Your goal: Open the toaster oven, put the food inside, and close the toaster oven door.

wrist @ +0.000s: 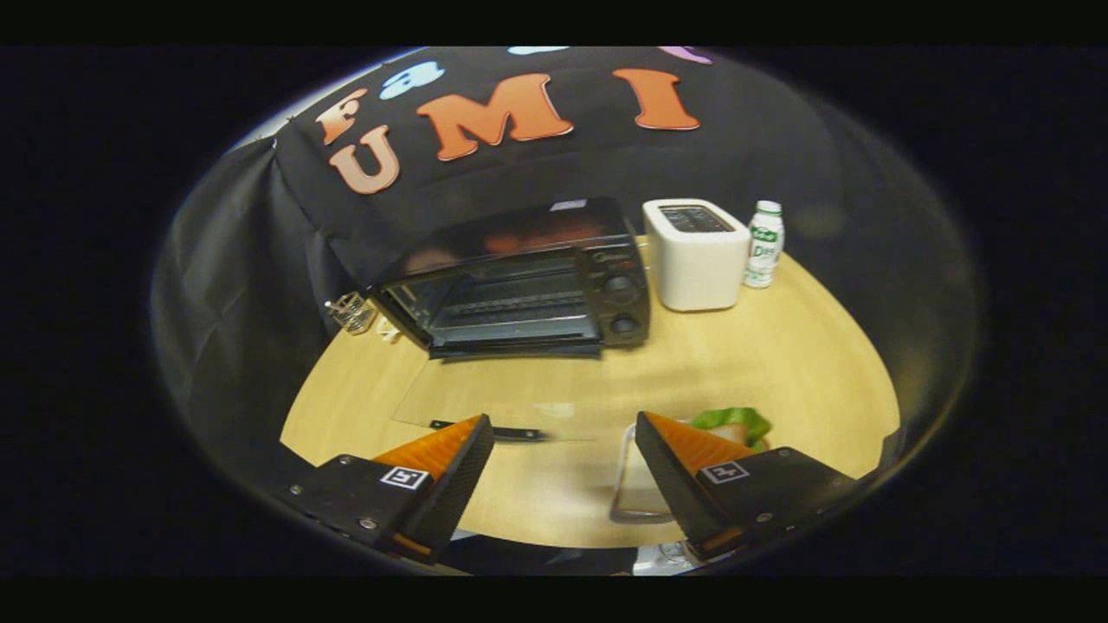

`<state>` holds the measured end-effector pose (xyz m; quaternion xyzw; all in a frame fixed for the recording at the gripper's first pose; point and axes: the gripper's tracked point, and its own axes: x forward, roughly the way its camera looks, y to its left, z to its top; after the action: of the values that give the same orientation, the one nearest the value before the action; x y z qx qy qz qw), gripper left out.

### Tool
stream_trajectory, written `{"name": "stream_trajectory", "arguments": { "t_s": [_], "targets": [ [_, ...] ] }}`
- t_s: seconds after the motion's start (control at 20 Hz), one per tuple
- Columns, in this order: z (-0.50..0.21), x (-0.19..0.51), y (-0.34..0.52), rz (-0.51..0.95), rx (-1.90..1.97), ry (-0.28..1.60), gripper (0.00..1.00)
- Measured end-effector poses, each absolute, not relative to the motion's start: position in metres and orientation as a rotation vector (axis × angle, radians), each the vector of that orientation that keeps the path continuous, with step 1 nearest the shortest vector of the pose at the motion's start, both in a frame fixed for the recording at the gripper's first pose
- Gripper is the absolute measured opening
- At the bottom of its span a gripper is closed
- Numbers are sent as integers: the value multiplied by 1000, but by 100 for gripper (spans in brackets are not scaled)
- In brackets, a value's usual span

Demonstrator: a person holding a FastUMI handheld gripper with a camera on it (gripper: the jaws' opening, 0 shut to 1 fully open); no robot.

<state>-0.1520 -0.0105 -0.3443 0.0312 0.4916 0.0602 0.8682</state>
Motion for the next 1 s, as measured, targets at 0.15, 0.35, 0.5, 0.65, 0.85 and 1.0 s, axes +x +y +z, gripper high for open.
{"name": "stream_trajectory", "arguments": {
  "t_s": [0.15, 0.35, 0.5, 0.65, 0.85, 1.0],
  "targets": [
    [-354, -162, -67, 52, -10, 1052, 98],
    [-389, -183, -102, -1, -3, 1146, 99],
    [-417, -197, -108, -27, 115, 1212, 98],
    [-430, -210, -103, -44, 285, 1262, 93],
    [-436, -212, -93, -60, 473, 1285, 68],
    [-417, -202, -85, -25, 597, 1253, 50]
  ]
}}
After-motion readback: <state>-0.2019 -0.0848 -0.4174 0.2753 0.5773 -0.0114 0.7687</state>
